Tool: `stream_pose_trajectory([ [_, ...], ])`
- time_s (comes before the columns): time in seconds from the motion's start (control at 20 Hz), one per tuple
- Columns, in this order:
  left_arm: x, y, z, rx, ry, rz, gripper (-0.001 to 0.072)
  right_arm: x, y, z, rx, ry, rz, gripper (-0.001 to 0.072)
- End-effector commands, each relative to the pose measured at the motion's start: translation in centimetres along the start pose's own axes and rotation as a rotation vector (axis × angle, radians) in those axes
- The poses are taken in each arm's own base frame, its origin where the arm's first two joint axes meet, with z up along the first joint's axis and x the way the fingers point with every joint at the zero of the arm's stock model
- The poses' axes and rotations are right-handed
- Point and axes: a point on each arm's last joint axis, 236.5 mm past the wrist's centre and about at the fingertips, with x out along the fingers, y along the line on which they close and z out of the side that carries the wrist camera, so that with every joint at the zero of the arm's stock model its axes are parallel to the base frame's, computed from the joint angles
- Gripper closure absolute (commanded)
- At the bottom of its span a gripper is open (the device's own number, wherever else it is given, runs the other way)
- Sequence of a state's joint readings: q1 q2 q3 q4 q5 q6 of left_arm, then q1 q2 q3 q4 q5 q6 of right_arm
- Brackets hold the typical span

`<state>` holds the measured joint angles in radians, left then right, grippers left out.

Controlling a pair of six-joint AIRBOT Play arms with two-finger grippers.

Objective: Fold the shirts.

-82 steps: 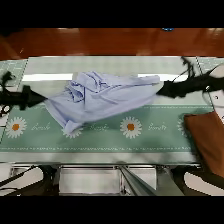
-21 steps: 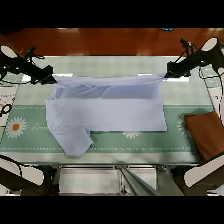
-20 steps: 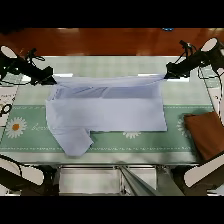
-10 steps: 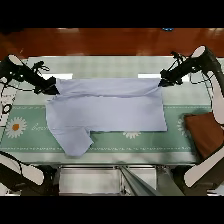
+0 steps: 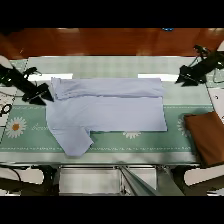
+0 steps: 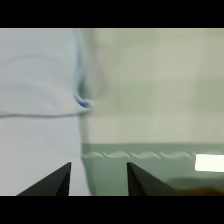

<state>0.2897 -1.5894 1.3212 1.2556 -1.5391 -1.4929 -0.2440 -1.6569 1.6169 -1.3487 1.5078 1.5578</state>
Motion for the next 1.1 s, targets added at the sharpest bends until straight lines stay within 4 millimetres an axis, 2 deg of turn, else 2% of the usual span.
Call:
stream_pose_trajectory([
  [0.0,0.5,3.7,-5.2,-0.167,-0.156,-0.034,0.0199,-0.5,-6.5,-5.6,0.133,-0.09,-0.181,0.0298],
  [0.1,1.3,2.9,-7.6,-0.278,-0.246,-0.257,0.0199,3.0,-3.2,-9.7,0.156,-0.109,0.048,0.0297],
  [0.2,2.1,2.7,-9.4,-0.416,-0.27,-0.413,0.0199,4.8,0.9,-12.8,0.125,-0.129,0.258,0.0298],
  [0.3,3.8,3.2,-11.2,-0.447,-0.217,-0.42,0.0198,5.9,1.5,-15.0,0.129,-0.121,0.273,0.0297],
  [0.4,4.8,3.1,-12.2,-0.415,-0.178,-0.389,0.0198,6.2,1.7,-16.3,0.123,-0.098,0.278,0.0298],
  [0.6,5.7,2.5,-12.8,-0.353,-0.138,-0.344,0.0198,6.2,1.8,-16.0,0.114,-0.112,0.283,0.0298],
  [0.75,6.2,2.4,-11.7,-0.33,-0.169,-0.314,0.0199,6.0,2.1,-15.4,0.128,-0.137,0.299,0.0298],
  [1.05,8.8,2.0,-12.6,-0.248,-0.067,-0.279,0.0199,5.8,2.5,-15.1,0.156,-0.145,0.318,0.0298],
])
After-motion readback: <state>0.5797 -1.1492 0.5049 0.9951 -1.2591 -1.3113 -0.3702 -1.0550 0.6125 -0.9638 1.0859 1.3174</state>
